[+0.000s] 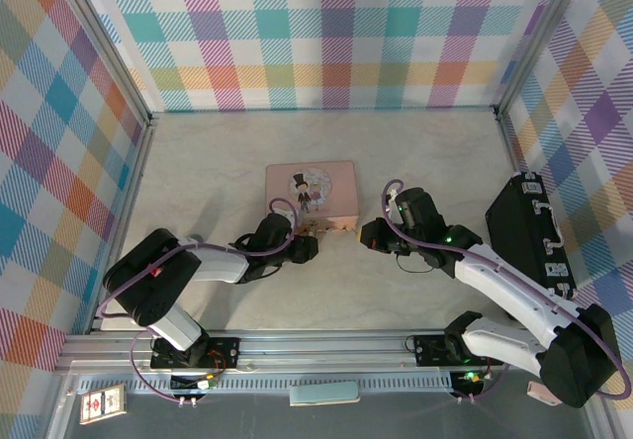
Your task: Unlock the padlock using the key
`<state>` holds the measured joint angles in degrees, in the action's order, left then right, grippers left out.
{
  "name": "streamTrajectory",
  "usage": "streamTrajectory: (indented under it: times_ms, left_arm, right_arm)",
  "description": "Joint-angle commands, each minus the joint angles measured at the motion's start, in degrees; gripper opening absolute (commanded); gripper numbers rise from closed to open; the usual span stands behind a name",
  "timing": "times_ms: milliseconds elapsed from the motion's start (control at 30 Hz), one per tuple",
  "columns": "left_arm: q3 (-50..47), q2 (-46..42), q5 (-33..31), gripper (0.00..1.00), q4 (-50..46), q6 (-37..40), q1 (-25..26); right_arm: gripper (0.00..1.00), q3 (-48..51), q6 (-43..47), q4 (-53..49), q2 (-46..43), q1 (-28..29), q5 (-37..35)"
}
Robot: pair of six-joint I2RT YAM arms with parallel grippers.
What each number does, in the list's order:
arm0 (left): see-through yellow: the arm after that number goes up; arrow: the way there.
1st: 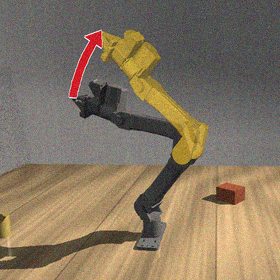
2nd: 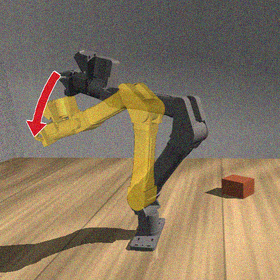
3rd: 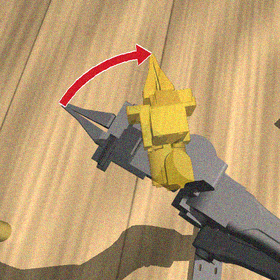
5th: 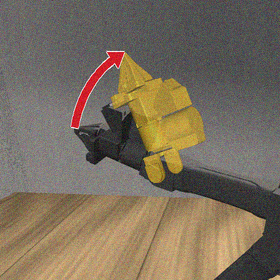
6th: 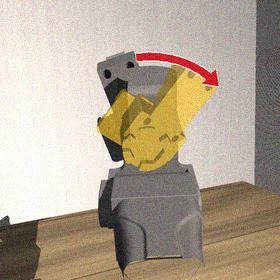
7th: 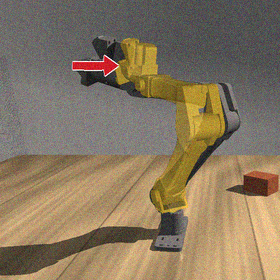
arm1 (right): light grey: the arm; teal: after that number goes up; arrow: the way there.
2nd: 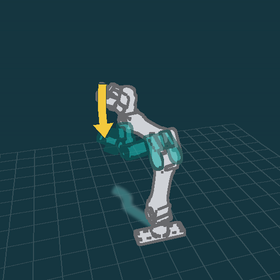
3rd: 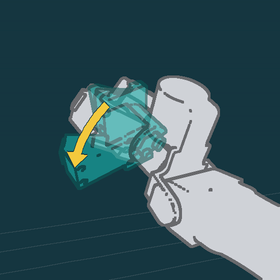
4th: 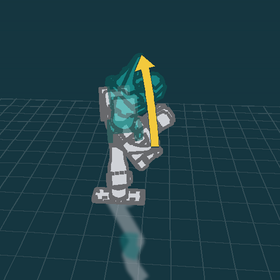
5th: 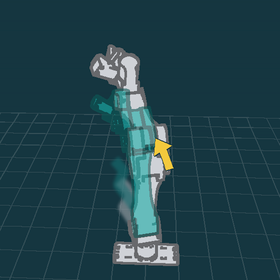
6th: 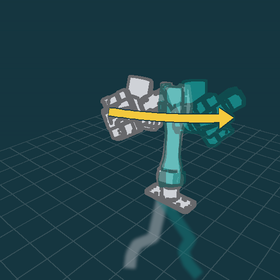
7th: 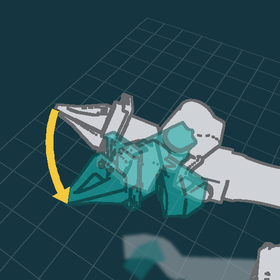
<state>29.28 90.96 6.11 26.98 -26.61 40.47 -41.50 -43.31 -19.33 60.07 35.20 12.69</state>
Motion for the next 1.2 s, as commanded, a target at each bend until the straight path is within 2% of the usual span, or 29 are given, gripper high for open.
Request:
streamTrajectory:
  times_ms: [0, 267, 567, 933, 1067, 1167]
  left_arm:
    - [-1.5, -0.6, -1.4, 0.50, 4.8, -0.3, -0.1]
    - [0.8, 3.6, 0.9, 0.49, 7.3, 0.1, -0.9]
    - [1.8, 4.4, 2.7, 0.32, 6.4, -0.3, -0.9]
    - [0.6, 2.6, 0.2, 0.16, 6.9, -4.8, 0.4]
    - [0.1, 2.0, -1.2, 0.13, 7.7, -7.9, 0.7]
    - [0.9, 2.5, 1.2, 0.12, 8.2, -9.9, 0.6]
  right_arm:
    - [0.00, -1.9, -1.0, 0.8, -0.2, -0.4, 1.2]
    - [0.00, -1.9, -1.3, 1.3, 0.3, -0.4, 1.7]
    - [0.00, -0.2, -2.8, 2.6, 0.5, -0.4, 2.4]
    - [0.00, 1.5, -5.9, 6.3, 2.5, -0.4, 4.6]
    - [0.00, 3.2, -8.5, 8.3, 3.6, -0.4, 5.3]
    - [0.00, 4.4, -10.3, 9.5, 4.3, -0.4, 5.7]
